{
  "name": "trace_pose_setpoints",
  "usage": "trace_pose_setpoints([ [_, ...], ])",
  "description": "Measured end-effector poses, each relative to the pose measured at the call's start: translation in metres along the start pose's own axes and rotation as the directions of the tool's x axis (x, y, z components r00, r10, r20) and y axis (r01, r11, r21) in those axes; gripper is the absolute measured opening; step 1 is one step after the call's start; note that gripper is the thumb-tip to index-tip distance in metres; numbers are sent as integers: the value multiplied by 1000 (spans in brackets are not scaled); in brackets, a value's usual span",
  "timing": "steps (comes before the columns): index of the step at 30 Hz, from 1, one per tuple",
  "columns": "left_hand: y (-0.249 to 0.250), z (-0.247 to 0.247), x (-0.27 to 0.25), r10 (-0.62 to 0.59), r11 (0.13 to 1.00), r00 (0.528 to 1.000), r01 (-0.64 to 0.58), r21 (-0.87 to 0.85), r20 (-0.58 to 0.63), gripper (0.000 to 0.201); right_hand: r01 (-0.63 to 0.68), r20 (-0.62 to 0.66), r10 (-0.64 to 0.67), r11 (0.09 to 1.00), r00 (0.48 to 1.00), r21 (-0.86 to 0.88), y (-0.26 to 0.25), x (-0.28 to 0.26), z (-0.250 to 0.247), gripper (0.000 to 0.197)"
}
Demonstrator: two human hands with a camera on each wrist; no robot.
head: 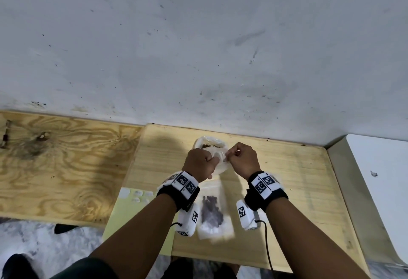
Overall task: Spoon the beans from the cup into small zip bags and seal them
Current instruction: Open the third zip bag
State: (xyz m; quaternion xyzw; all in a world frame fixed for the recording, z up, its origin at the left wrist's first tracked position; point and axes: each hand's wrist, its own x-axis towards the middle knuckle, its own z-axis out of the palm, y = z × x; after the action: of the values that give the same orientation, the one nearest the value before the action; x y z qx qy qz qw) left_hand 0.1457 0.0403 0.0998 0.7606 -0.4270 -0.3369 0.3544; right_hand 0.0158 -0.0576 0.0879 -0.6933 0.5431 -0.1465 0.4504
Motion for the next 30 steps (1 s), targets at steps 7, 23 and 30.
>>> trace_pose_setpoints([
  [7, -22, 7, 5, 243, 927, 968, -211, 309, -68, 82, 25, 198, -86, 956, 976, 291, -4, -6, -11, 26],
  [23, -35, 5, 12, 319, 897, 945, -326, 298, 75, 60, 207, 298, -188, 978, 936, -34, 6, 14, -8, 54],
  [30, -54, 1, 21, 42, 998, 999, -43, 53, 28, 57, -122, 357, 34, 966, 933, 227, 17, 22, -4, 19],
])
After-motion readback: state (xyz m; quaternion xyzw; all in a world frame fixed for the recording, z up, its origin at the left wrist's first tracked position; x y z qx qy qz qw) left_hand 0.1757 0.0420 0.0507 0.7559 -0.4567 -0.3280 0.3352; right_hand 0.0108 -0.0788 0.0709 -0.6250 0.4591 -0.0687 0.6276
